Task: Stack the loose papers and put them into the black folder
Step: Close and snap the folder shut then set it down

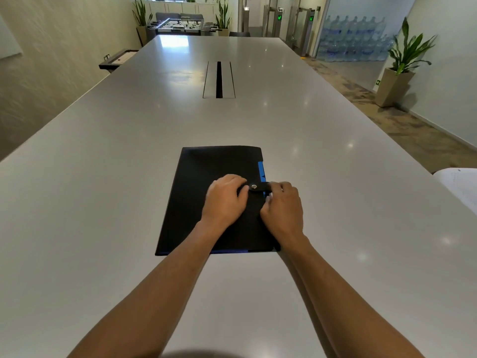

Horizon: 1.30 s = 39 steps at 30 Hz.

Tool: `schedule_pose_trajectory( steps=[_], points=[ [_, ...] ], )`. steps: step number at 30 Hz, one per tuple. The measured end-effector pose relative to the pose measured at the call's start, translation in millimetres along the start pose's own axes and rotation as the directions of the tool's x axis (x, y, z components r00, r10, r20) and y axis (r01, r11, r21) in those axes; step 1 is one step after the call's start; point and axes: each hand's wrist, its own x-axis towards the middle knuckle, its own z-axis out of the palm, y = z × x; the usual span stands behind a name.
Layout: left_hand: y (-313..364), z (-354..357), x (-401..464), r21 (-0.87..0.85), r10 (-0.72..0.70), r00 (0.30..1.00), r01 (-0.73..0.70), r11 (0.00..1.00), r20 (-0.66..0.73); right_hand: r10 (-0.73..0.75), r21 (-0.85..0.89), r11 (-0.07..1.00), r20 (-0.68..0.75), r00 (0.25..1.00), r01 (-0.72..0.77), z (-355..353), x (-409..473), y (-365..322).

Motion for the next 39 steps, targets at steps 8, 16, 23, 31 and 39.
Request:
schedule_pose_trajectory(
  steps=[8,16,23,31,39],
  points=[
    [-9,-38,-39,0.289,-0.416,0.909,0.402,0.869,-0.014,0.208,-0.057,0.978,0.204,0.957,-0.201,-23,-25,1],
    [-19,-58,-46,0.189,-0.579,0.815,0.57,0.8,-0.006,0.254,0.083,0.953,0.315,0.914,-0.293,-29,-24,-11],
    [-54,-88,-23,-0.445,-0.722,0.681,0.688,0.573,0.122,0.271,0.459,0.735,0.475,0.837,-0.499,-21,-6,-6],
    [-85,-99,28,-0.484,-0.666,0.738,0.625,0.613,0.111,0.204,0.701,0.486,0.491,0.847,-0.523,-8,46,-17],
    [-133,-116,116,-0.367,-0.574,0.819,0.524,0.769,-0.032,0.17,0.776,0.419,0.442,0.881,-0.471,31,135,-61]
  ],
)
